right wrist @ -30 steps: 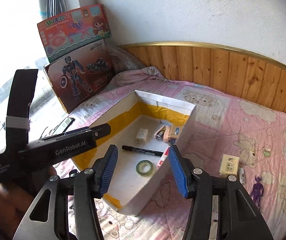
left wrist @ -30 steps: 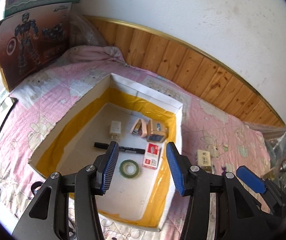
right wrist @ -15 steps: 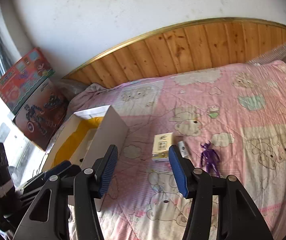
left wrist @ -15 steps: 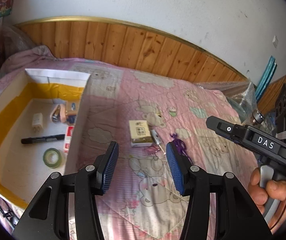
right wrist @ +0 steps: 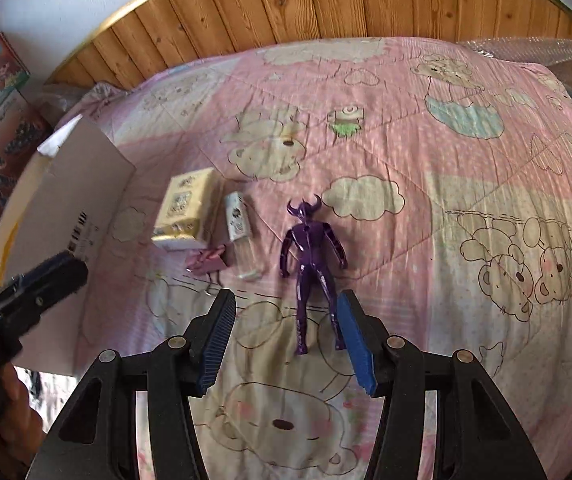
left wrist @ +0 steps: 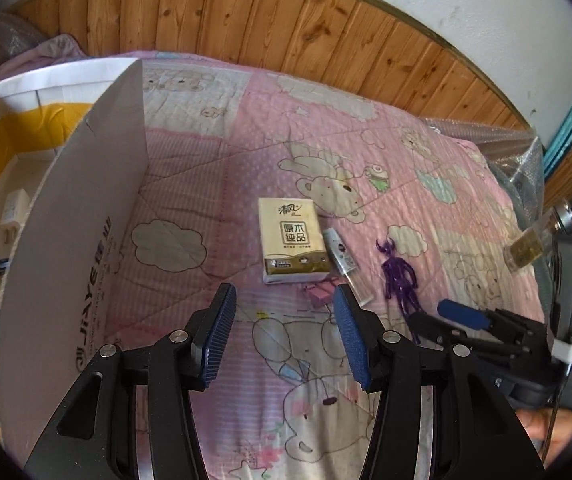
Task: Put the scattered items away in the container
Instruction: 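Move both tools back to the tissue pack and purple figure, then grasp the tissue pack with the left tool while the right tool grasps the purple figure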
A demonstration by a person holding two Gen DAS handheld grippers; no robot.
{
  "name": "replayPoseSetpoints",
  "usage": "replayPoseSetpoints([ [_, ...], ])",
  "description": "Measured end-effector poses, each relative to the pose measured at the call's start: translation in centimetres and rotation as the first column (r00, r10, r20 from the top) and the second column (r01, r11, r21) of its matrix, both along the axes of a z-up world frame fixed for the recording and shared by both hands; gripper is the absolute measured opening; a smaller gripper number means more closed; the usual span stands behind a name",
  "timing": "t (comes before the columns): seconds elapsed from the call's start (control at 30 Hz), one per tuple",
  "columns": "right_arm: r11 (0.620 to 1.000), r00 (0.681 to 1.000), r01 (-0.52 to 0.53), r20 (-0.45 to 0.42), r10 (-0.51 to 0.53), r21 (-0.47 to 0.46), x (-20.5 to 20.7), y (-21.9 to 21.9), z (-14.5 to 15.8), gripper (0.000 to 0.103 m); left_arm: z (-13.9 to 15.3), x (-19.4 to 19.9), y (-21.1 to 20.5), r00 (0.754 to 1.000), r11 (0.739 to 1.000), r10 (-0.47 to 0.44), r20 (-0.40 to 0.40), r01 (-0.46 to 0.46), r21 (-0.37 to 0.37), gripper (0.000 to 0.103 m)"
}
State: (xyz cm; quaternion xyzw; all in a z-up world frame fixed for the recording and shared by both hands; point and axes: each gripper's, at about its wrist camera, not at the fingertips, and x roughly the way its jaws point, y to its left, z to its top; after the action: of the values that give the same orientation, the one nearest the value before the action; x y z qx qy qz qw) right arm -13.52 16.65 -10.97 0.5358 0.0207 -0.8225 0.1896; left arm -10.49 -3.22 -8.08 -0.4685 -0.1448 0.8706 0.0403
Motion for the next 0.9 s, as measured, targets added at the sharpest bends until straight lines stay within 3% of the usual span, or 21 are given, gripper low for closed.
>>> replayPoseSetpoints([
  [0.13, 0.999, 1.0, -0.028, 0.013, 0.027, 0.04, -0.7, 0.1, -1.6, 0.054, -0.5, -1.9, 0.4, 1.0, 0.999, 0.018, -0.011, -0.018, 0.041, 0.06],
  [0.27, 0.995, 0.998, -0.069, -0.002, 0.069, 0.072, -1.1, -0.2, -2.3, 0.055, -1.5, -3.9, 1.3, 1.0, 1.0, 0.019, 0.004, -0.019, 0.016, 0.062],
  [0.47, 0.986, 0.991, -0.121, -0.042, 0.127, 0.117, -1.2, -0.9, -2.8, 0.058, -4.3, -6.3, 2.2, 0.999, 0.996, 0.011, 0.048, -0.007, -0.086, 0.063],
  [0.53, 0.981, 0.987, -0.137, -0.064, 0.147, 0.138, -1.0, -1.1, -2.9, 0.058, -5.2, -7.0, 1.8, 0.998, 0.998, 0.018, 0.06, -0.014, -0.064, 0.067],
  [0.57, 0.979, 0.986, -0.14, -0.074, 0.152, 0.147, -0.9, -1.1, -2.9, 0.055, -5.5, -7.2, 1.6, 0.998, 0.999, 0.021, 0.06, -0.019, -0.037, 0.068],
  [0.6, 0.978, 0.984, -0.143, -0.081, 0.157, 0.153, -0.9, -1.2, -2.9, 0.043, -5.6, -7.5, 1.5, 0.998, 1.0, 0.021, 0.059, -0.02, -0.017, 0.068],
  [0.63, 0.977, 0.983, -0.148, -0.083, 0.162, 0.154, -0.9, -1.2, -2.8, 0.03, -5.7, -7.8, 1.5, 0.999, 1.0, 0.015, 0.053, -0.015, -0.004, 0.067],
  [0.7, 0.98, 0.985, -0.145, -0.071, 0.156, 0.14, -0.9, -1.2, -2.6, 0.028, -5.9, -8.1, 1.8, 0.999, 1.0, -0.004, 0.047, 0.004, 0.008, 0.059],
  [0.73, 0.982, 0.987, -0.141, -0.062, 0.15, 0.129, -0.9, -1.0, -2.4, 0.028, -6.0, -8.1, 2.0, 0.999, 1.0, -0.016, 0.043, 0.015, 0.027, 0.05],
  [0.9, 0.989, 0.989, -0.129, -0.067, 0.134, 0.077, -1.0, -1.5, -0.9, 0.028, -5.7, -7.6, 3.5, 0.998, 0.999, -0.05, 0.041, 0.051, -0.016, 0.032],
])
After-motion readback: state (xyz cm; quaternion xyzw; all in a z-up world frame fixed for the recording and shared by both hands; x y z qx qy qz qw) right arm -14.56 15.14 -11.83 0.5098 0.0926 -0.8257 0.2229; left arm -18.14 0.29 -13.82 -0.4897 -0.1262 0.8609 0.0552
